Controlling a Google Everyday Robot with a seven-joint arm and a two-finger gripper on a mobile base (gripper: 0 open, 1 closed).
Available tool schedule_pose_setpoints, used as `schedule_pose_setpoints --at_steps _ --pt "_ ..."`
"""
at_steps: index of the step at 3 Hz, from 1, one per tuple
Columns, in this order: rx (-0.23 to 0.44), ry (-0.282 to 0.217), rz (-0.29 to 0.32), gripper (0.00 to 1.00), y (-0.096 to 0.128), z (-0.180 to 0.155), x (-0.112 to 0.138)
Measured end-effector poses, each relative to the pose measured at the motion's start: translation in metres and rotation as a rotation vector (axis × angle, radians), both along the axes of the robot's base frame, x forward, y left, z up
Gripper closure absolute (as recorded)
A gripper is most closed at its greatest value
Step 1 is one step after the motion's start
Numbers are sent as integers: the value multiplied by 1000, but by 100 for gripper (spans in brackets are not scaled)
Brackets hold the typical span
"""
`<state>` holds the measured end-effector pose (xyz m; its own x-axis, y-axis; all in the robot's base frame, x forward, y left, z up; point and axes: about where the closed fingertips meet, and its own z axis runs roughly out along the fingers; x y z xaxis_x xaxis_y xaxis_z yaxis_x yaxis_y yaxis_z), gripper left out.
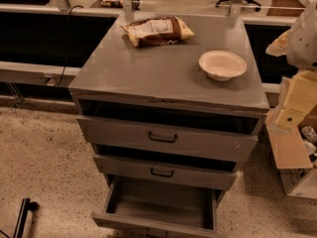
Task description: Close bottom drawer
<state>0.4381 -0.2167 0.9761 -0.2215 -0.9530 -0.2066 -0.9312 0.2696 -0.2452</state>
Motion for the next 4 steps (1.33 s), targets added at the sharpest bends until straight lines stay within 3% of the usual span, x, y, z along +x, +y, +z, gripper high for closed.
schedule_pose_setpoints --at_steps 1,2,4 --pt "0 0 0 0 0 0 0" --pt "63 37 -17 0 1 -42 1" --pt "296 100 -62 0 8 -200 -42"
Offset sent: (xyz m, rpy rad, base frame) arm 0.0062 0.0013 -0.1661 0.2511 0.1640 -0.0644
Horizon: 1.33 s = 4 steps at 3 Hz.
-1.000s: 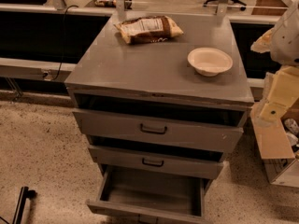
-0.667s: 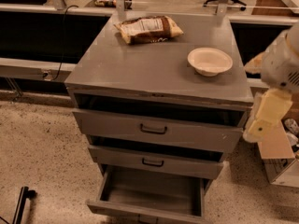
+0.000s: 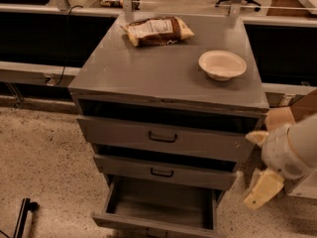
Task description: Close bottom drawer
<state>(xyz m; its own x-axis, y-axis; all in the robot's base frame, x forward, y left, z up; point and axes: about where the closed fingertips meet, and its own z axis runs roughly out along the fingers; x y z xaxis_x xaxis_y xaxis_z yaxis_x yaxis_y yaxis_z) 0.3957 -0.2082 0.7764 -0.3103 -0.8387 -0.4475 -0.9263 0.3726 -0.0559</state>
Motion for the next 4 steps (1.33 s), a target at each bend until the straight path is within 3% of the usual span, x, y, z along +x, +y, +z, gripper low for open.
schedule_pose_setpoints --at_steps 1,2,3,4 --pt "-2 4 -24 0 -4 -39 -13" --pt "20 -29 16 0 2 -11 -11" --pt "144 -10 94 0 32 -44 -14" --pt "316 1 107 0 67 -125 -30"
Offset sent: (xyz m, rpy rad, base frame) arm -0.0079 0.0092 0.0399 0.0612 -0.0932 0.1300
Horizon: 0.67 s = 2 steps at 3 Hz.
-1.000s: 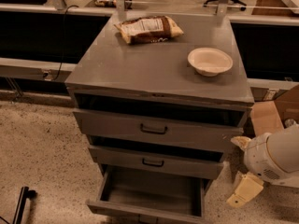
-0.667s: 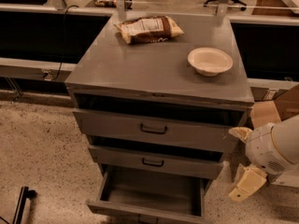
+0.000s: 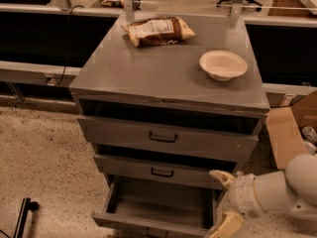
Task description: Close bottom drawer
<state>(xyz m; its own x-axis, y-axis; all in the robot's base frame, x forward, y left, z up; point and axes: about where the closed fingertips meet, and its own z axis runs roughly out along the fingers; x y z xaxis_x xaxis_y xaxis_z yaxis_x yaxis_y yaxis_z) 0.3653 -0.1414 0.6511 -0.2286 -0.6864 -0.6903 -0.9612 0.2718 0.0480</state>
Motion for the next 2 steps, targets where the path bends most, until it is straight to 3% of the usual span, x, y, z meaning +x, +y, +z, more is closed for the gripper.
schedule_pose_setpoints --at_steps 1,2 --pt "134 -42 22 0 28 -85 -11" --pt "113 -41 17 0 29 -87 -3"
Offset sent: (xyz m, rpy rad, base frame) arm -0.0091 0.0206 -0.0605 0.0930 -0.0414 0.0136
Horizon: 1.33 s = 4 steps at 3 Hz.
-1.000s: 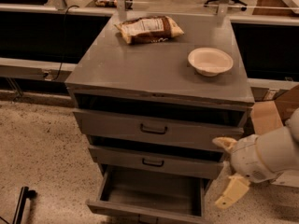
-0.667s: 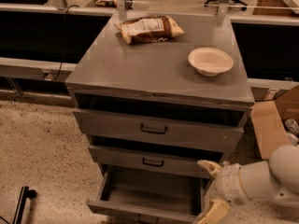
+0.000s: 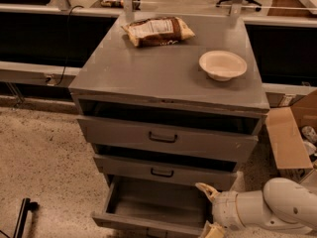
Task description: Close bottom drawer
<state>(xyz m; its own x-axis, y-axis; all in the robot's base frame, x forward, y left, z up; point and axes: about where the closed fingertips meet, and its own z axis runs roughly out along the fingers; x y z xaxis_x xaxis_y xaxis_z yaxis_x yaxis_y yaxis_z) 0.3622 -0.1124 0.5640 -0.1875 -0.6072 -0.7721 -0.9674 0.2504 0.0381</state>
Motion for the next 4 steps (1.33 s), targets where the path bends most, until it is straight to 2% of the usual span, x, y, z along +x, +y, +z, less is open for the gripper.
schedule_pose_setpoints --at_steps 1,2,3,4 --pt "0 -81 -4 0 5 -24 32" --pt "12 -220 -6 0 6 -78 64" --pt "52 -293 36 0 -3 -141 78" --pt "151 -201 98 0 3 -205 49"
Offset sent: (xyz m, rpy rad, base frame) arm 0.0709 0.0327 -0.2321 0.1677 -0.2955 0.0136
